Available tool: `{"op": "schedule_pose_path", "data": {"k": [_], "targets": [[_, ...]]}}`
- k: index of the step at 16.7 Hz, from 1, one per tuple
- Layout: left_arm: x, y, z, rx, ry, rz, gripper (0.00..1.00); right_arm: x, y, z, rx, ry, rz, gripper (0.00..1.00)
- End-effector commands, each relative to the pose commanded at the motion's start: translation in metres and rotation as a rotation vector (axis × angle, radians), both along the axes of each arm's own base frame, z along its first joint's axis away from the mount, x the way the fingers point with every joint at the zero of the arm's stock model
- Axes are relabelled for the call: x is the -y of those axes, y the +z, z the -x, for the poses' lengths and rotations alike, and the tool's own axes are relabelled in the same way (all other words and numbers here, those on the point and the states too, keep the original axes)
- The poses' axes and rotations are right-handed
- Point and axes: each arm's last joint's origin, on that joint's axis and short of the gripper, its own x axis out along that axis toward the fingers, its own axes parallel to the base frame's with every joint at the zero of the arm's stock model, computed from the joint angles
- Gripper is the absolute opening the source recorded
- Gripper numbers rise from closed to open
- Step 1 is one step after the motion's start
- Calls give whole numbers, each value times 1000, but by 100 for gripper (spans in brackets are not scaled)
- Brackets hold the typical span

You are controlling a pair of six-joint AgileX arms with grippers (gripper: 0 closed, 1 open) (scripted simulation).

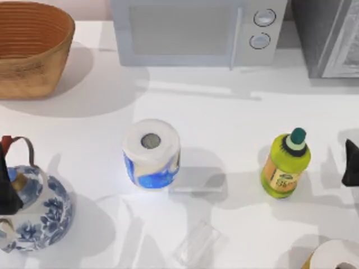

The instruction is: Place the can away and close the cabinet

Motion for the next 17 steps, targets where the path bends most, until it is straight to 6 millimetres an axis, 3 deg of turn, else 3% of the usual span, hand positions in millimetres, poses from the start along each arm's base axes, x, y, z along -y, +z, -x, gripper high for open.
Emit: {"op": "schedule_pose_path", "data": {"k": [5,10,17], "targets": [[0,0,0,0,0,0,100,21,-23,-12,50,-43,59,100],[0,0,0,0,0,0,100,39,-28,-18,132,-94,118,100],[0,0,0,0,0,0,100,40,-29,-18,137,-98,122,100]]}}
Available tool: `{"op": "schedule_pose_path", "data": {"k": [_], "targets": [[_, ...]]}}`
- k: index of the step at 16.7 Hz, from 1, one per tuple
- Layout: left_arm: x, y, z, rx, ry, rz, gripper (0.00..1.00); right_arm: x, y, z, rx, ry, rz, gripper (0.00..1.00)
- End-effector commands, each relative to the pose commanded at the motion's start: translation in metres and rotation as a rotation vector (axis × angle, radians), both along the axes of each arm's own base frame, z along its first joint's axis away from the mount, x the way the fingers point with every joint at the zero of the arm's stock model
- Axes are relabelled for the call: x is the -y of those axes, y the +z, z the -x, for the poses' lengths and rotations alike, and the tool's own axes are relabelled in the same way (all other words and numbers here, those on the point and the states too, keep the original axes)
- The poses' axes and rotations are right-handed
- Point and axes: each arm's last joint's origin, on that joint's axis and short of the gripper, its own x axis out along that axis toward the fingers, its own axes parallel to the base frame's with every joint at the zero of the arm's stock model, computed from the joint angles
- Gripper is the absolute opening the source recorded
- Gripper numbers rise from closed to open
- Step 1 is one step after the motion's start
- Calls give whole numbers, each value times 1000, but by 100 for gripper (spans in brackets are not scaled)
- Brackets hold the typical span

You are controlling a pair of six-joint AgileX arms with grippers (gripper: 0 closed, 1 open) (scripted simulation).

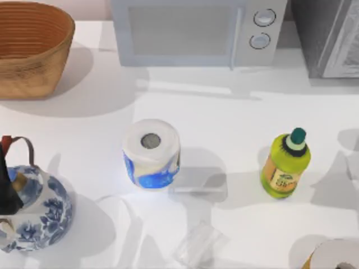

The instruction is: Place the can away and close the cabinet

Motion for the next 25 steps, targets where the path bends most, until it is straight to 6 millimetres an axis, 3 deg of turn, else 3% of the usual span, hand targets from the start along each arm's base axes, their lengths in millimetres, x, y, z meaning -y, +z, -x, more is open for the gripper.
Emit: {"op": "schedule_pose_path", "data": {"k": [6,9,15,25], "targets": [[0,0,0,0,0,0,100,-14,-6,-34,2,0,2,100],[0,0,0,0,0,0,100,-9,-9,-53,3,-4,0,100],[0,0,0,0,0,0,100,2,-12,-59,2,-3,1,100],[0,0,0,0,0,0,100,2,-12,-59,2,-3,1,25]]}}
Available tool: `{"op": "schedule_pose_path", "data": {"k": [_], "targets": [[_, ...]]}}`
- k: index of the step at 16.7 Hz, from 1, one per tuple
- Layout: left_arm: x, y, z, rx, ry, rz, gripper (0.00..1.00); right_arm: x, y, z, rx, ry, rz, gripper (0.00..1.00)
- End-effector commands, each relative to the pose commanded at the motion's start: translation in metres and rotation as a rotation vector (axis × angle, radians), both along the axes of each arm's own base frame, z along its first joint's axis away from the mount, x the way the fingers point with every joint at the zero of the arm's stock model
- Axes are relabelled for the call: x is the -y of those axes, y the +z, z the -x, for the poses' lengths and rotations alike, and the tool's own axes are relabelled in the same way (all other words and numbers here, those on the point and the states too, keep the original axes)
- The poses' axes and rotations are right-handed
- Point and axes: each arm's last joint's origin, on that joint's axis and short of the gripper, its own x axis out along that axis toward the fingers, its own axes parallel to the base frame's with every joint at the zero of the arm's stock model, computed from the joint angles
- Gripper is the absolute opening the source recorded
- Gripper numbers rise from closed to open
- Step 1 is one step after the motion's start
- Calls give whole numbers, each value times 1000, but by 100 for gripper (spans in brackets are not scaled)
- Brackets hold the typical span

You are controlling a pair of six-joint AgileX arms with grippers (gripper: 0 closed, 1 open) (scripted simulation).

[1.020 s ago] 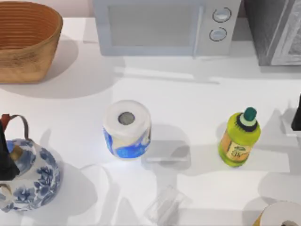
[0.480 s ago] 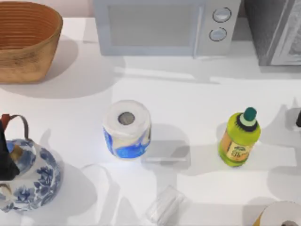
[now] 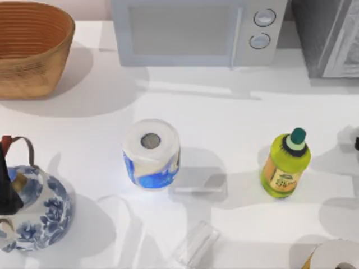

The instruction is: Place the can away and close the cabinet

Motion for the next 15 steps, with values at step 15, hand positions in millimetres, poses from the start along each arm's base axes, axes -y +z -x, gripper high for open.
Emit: {"op": "schedule_pose_path", "data": {"k": [15], "targets": [[0,0,0,0,0,0,100,2,7,-3,6,-8,2,0]]}}
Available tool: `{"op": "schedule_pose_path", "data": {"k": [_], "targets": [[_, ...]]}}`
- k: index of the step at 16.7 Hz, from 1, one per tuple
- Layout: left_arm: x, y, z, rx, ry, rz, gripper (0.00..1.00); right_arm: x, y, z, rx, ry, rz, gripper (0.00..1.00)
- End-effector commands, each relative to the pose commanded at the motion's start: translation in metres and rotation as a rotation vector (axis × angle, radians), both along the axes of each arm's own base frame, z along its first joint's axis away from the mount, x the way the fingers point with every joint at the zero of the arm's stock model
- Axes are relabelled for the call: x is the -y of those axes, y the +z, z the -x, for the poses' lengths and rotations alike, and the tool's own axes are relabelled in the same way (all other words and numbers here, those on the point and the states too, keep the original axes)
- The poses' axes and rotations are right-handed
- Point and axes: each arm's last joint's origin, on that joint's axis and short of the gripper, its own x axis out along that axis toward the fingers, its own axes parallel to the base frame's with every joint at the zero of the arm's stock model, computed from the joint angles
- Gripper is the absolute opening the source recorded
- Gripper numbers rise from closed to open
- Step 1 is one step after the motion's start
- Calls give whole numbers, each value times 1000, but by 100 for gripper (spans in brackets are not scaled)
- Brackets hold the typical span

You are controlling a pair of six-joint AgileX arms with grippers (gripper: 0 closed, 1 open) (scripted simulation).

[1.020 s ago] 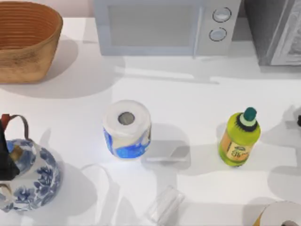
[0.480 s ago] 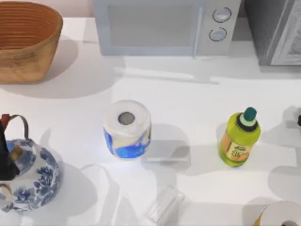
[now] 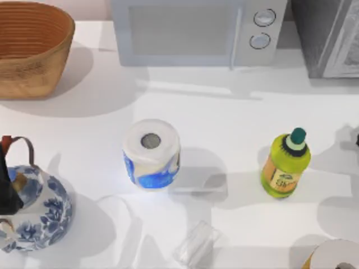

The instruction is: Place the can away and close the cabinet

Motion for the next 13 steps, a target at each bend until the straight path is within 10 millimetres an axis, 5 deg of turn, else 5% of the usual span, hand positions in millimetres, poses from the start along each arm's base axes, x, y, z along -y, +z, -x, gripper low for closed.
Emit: {"op": "schedule_pose_path", "data": {"k": [6,13], "targets": [[0,0,0,0,0,0,100,-3,57,-12,-5,30,11,0],[0,0,0,0,0,0,100,-1,135,1,-12,4,-1,0]]}}
